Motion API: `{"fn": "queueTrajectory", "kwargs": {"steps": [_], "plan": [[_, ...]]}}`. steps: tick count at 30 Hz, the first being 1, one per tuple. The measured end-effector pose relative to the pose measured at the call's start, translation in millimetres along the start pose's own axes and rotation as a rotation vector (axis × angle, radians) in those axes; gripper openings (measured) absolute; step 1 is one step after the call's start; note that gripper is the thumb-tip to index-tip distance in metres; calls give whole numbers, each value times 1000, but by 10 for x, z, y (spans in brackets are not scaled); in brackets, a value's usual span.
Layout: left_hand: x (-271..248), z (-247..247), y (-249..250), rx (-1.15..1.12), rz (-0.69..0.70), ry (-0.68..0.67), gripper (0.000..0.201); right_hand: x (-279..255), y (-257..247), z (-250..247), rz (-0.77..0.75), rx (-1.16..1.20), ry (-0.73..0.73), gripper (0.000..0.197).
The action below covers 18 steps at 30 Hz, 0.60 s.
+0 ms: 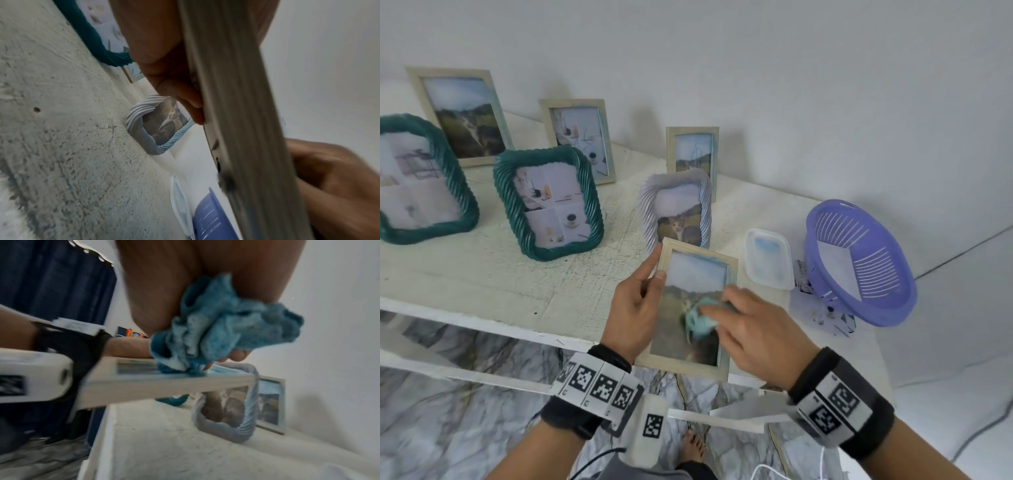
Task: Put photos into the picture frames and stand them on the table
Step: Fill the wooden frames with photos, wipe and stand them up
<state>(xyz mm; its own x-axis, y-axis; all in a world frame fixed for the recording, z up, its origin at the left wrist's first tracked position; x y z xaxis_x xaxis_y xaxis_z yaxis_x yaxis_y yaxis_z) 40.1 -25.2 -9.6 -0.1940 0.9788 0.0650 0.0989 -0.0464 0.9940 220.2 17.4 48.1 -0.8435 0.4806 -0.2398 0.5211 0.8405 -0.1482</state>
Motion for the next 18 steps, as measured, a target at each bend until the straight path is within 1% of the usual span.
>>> {"fn": "queueTrajectory", "kwargs": {"steps": [3,5,6,8,11,13,16,18], "plan": [[-22,59,169,-18,64,-21,43,170,115,-105,182,-22,110,26],[-23,79,169,-44,62,-24,43,266,47,-136,220,-5,152,26],[0,81,129,-49,67,-29,44,295,-16,-133,211,13,161,27],[44,74,60,-72,67,-24,44,306,-167,-108,143,49,146,28],[76,39,7,-147,38,3,42,204,-298,-31,9,81,71,27],[76,43,-25,-141,22,17,41,80,-286,9,-42,45,23,31],[94,56,-74,-163,3,19,50,-70,-147,4,-22,-38,-59,32],[140,71,-87,-169,-13,28,46,-134,0,-27,17,3,-44,31]]}}
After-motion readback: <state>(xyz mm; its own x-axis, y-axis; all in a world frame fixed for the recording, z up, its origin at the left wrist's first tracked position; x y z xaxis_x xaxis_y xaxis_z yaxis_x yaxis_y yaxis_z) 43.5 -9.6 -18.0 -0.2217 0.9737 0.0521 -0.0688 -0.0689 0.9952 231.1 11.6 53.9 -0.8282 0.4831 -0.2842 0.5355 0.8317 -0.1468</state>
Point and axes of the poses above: each hand's wrist, its own x-axis towards the middle knuckle, its own z-axis out of the palm, y = z × x, the point moved 2 cm from there along x, towards the middle knuckle, and after that the axes turned 14 degrees about -y, right-handed, at the moved point
